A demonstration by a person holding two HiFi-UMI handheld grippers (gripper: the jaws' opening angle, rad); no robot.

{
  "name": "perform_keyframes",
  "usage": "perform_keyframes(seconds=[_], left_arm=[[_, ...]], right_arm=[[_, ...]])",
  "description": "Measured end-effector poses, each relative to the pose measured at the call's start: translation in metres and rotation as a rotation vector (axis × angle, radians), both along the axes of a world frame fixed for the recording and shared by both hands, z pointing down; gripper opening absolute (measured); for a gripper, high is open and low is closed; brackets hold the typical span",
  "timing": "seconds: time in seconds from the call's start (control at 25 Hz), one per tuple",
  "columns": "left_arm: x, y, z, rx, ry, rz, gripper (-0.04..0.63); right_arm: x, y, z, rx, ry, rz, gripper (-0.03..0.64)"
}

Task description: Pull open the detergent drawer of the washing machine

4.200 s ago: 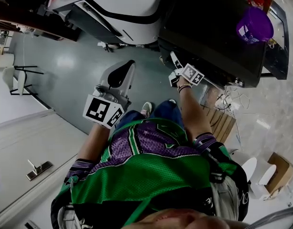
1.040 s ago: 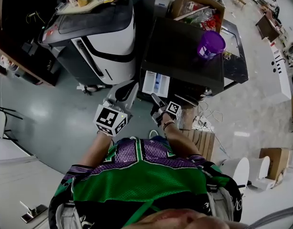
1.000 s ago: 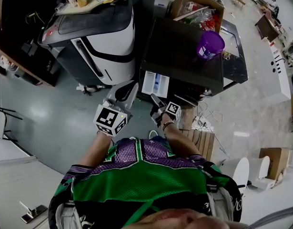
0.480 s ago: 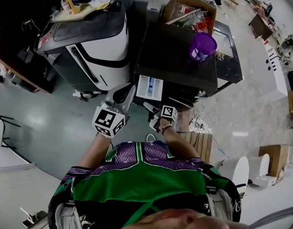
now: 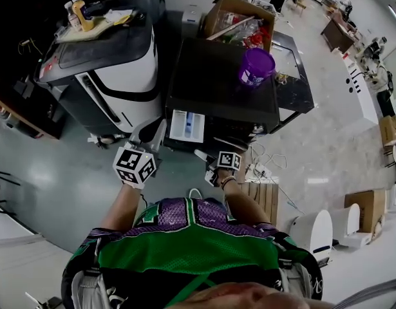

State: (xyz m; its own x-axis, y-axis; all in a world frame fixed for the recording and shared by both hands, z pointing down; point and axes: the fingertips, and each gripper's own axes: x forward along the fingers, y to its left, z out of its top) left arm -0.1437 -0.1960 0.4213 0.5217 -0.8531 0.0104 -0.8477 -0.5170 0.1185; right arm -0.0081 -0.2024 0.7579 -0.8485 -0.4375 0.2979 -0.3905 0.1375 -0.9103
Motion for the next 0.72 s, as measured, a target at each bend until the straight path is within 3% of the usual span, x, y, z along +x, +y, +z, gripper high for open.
perform_keyframes(seconds=[0.44, 0.72], left_arm=[[0.042, -0.022, 0.007, -0.013, -0.023, 0.025, 0.017], [0.076, -0.035, 0.003, -0.018, -0.065, 0.059, 0.017]], right_arm=[[0.053, -0.035, -0.045, 0.251, 0.313, -0.092, 0.428], [0.077, -0.056, -0.106, 0.446, 0.372, -0.074, 0.426]])
